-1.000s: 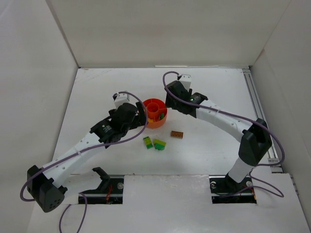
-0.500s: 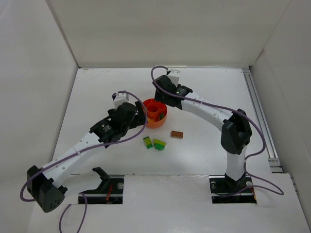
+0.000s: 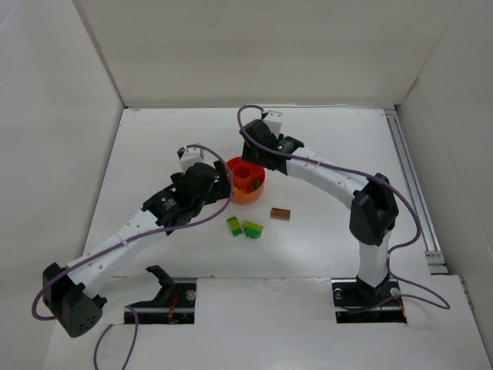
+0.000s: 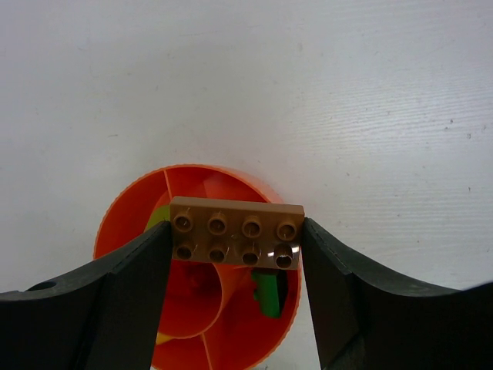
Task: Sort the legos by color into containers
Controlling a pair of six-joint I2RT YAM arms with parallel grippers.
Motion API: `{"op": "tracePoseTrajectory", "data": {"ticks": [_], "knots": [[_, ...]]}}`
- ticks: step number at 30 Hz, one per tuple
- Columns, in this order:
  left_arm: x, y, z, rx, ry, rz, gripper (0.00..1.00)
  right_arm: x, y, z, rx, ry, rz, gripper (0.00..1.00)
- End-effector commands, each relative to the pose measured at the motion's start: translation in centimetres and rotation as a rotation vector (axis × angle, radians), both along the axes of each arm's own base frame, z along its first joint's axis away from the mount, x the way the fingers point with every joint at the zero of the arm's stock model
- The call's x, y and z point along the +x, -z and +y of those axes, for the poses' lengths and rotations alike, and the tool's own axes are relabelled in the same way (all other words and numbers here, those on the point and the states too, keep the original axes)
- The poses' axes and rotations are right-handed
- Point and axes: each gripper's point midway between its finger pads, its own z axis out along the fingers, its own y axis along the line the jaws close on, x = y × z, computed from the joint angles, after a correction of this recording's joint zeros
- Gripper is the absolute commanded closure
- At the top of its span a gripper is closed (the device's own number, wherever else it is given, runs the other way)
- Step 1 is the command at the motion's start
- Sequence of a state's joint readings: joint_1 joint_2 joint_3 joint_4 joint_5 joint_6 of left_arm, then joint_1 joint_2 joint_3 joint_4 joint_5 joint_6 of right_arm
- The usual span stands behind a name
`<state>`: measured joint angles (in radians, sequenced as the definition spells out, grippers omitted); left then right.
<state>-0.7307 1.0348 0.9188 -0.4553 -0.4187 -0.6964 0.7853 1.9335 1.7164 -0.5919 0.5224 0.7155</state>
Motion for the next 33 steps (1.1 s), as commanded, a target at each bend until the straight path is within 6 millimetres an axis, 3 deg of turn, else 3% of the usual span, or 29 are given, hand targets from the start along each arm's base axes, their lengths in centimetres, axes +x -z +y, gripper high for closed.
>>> {"op": "tracePoseTrajectory", "data": {"ticks": [1,21,33], "knots": [[0.5,-2.3,0.3,-0.024,-0.014,-0.057,0.00,0.4,-2.3,1.9,0.073,-0.017,-0.047,0.42],[0.5,-1.9,0.4,-0.018,-0.014,-0.051,0.00,0.1,0.6,2.6,0.059,-0.037,0.013,0.38],[0.5,-1.9,0.4,-0.018,-0.014,-0.051,0.00,0.1,0.9,2.8,0.056,-0.043,0.026,0.24]]}}
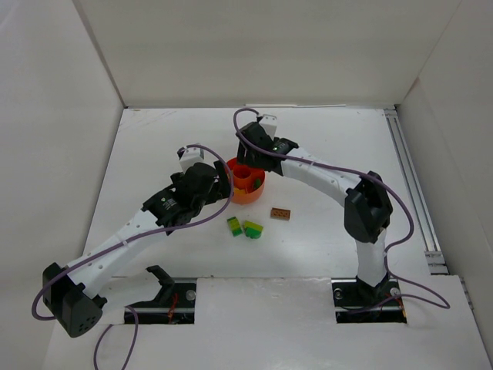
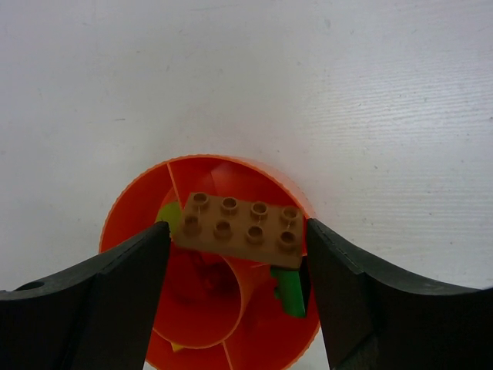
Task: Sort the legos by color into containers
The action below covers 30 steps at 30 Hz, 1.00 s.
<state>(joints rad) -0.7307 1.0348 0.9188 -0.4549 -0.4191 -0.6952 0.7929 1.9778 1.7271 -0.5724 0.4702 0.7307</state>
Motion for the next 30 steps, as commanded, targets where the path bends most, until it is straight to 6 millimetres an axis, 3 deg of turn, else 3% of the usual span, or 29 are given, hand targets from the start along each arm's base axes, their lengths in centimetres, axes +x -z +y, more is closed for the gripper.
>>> {"op": "tracePoseTrajectory", "data": {"ticks": [1,12,23,26,28,29,30], "knots": [[0.4,-1.9,0.4,-0.019,-0.014,-0.050,0.00,0.2,-0.8,1.1,0.028,-0.009,-0.012,0.24],[0.4,-1.9,0.4,-0.019,-0.014,-0.050,0.00,0.2,-1.2,0.8,0.024,-0.003,-0.018,0.20],[0.5,-2.0,0.2,-0.012,0.006,-0.055,0.00,-0.6,-5.7,-1.0,0.039,-0.008,-0.104,0.15],[0.4,-2.3,-0.6,-0.022,0.059,-0.060,0.00,-0.7,-5.7,-2.7,0.024,0.011,-0.109,0.13],[0.3,-2.6,-1.8,-0.028,0.135,-0.063,0.00,-0.7,-6.8,-4.8,0.012,0.022,-0.127,0.09],[0.5,-2.7,-2.5,-0.033,0.167,-0.070,0.00,-0.6,-5.9,-6.6,-0.014,0.044,-0.111,0.09],[0.3,-3.3,-3.1,-0.026,0.215,-0.088,0.00,-0.9,-7.1,-7.9,-0.017,0.046,-0.132,0.07]]}}
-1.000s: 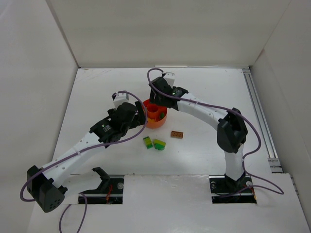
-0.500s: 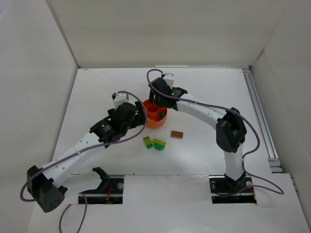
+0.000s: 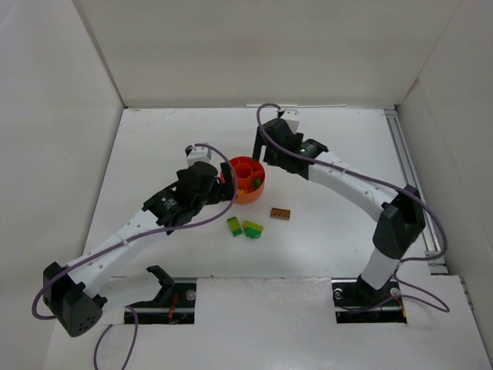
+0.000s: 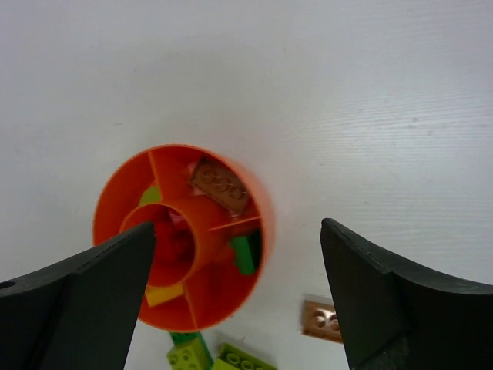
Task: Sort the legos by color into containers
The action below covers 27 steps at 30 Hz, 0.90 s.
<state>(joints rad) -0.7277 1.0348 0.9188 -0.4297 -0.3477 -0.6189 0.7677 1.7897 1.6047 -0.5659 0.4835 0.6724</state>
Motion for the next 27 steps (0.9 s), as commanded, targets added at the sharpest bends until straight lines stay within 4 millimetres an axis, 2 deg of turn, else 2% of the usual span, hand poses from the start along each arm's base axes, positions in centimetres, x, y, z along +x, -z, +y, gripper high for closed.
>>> {"op": "tracePoseTrajectory", "data": {"ticks": [1,2,3,4,5,6,7,8,9,10,11,12,13,15,16,21,22,24,25,26,27], "knots": [[0.4,-2.6,-3.0,-0.025,0.156,-0.076,0.00,0.4,-3.0,-5.4,-0.015,0.067,-0.067,0.07],[-0.4,-3.5,-4.8,-0.020,0.228,-0.099,0.00,0.6,-3.0,-7.4,-0.027,0.088,-0.064,0.06],[-0.9,-3.6,-5.9,0.000,0.278,-0.106,0.00,0.2,-1.8,-9.0,-0.061,0.095,-0.049,0.06],[-1.6,-3.7,-7.1,0.018,0.330,-0.111,0.00,-0.5,-3.2,-10.8,-0.074,0.094,-0.078,0.05],[-3.0,-2.9,-9.2,0.089,0.441,-0.117,0.00,-0.6,-3.6,-11.7,-0.079,0.076,-0.093,0.05],[-3.6,-3.3,-11.0,0.096,0.515,-0.150,0.00,-0.9,-2.3,-13.9,-0.120,0.077,-0.078,0.05],[-4.4,-2.9,-12.2,0.121,0.585,-0.164,0.00,-1.4,-4.0,-15.4,-0.139,0.070,-0.128,0.05],[-5.5,-1.2,-13.5,0.169,0.676,-0.139,0.00,-1.8,-4.2,-16.0,-0.148,0.032,-0.143,0.05],[-7.3,-1.1,-15.2,0.221,0.790,-0.180,0.00,-2.0,-4.4,-17.6,-0.174,0.045,-0.156,0.03],[-8.1,-1.1,-16.5,0.233,0.853,-0.206,0.00,-2.8,-3.4,-18.7,-0.192,0.050,-0.140,0.03],[-8.8,-0.4,-17.3,0.264,0.911,-0.217,0.00,-3.6,-4.5,-19.9,-0.212,0.048,-0.174,0.03],[-9.5,0.9,-18.4,0.283,0.993,-0.209,0.00,-4.0,-4.7,-20.5,-0.210,0.048,-0.180,0.03],[-9.3,1.8,-19.1,0.324,1.045,-0.237,0.00,-4.9,-4.7,-22.2,-0.212,0.083,-0.181,0.03],[-9.0,3.0,-19.4,0.360,1.072,-0.258,0.02,-5.7,-4.6,-23.6,-0.217,0.100,-0.178,0.03],[-9.0,2.8,-19.6,0.359,1.091,-0.276,0.02,-5.8,-4.6,-24.6,-0.207,0.121,-0.179,0.03],[-7.1,2.9,-20.6,0.327,1.162,-0.361,0.05,-6.8,-4.2,-25.9,-0.170,0.091,-0.162,0.03],[-7.5,3.6,-20.9,0.319,1.232,-0.356,0.07,-6.8,-4.2,-25.9,-0.158,0.082,-0.160,0.03],[-7.0,4.2,-21.1,0.324,1.266,-0.352,0.08,-6.9,-3.9,-26.1,-0.148,0.080,-0.147,0.03],[-6.7,5.4,-21.0,0.340,1.283,-0.329,0.08,-7.0,-3.7,-26.6,-0.160,0.088,-0.137,0.03],[-6.9,6.1,-21.2,0.354,1.320,-0.328,0.08,-7.0,-3.7,-26.4,-0.152,0.076,-0.136,0.03],[-6.7,6.3,-21.4,0.373,1.333,-0.318,0.08,-7.2,-3.4,-26.8,-0.155,0.086,-0.121,0.03]]}}
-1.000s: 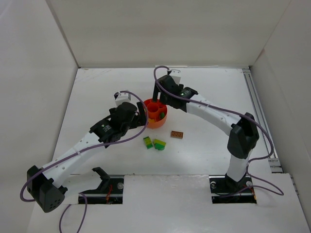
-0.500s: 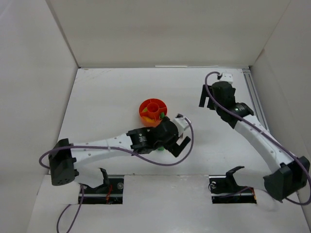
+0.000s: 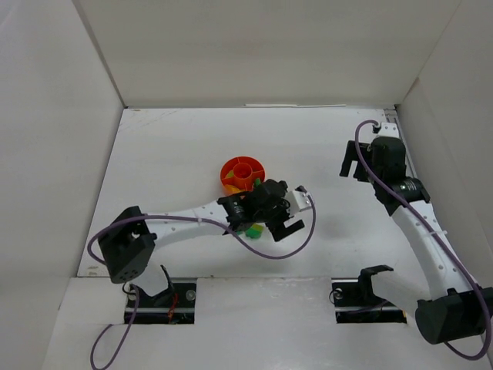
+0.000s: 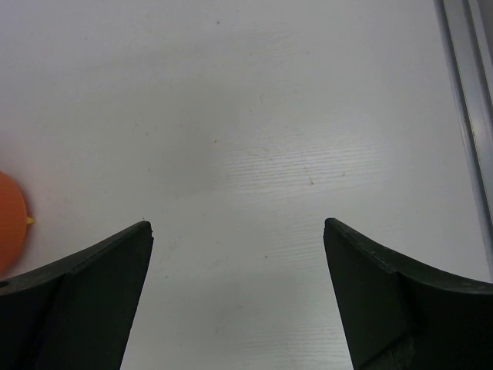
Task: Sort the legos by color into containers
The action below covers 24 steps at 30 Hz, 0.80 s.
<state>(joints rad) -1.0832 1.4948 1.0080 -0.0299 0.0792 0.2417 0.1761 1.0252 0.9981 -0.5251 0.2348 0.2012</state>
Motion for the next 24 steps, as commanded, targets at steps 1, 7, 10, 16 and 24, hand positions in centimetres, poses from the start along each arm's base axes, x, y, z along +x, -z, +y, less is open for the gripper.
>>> {"op": "tracePoseTrajectory", "data": {"ticks": [1,7,10,16,24], "knots": [[-0.7,0.7,-1.9,0.020,0.169,-0.020,0.08,-0.3,-1.0,-0.1,0.011,-0.032,-0.020,0.03],[2.2,4.4,-2.3,0.102,0.162,0.076,0.12,-0.9,-1.3,-0.9,0.012,-0.012,-0.032,0.03],[3.2,5.0,-2.0,0.104,0.150,0.106,0.12,-1.3,-1.7,-0.9,0.022,-0.007,-0.046,0.03],[4.9,6.8,-1.6,0.122,0.084,0.099,0.12,-1.8,-1.4,-1.4,0.017,0.010,-0.047,0.03],[6.3,9.5,-1.4,0.183,-0.014,0.120,0.14,-1.5,-0.9,-2.0,0.005,0.038,-0.028,0.03]]}}
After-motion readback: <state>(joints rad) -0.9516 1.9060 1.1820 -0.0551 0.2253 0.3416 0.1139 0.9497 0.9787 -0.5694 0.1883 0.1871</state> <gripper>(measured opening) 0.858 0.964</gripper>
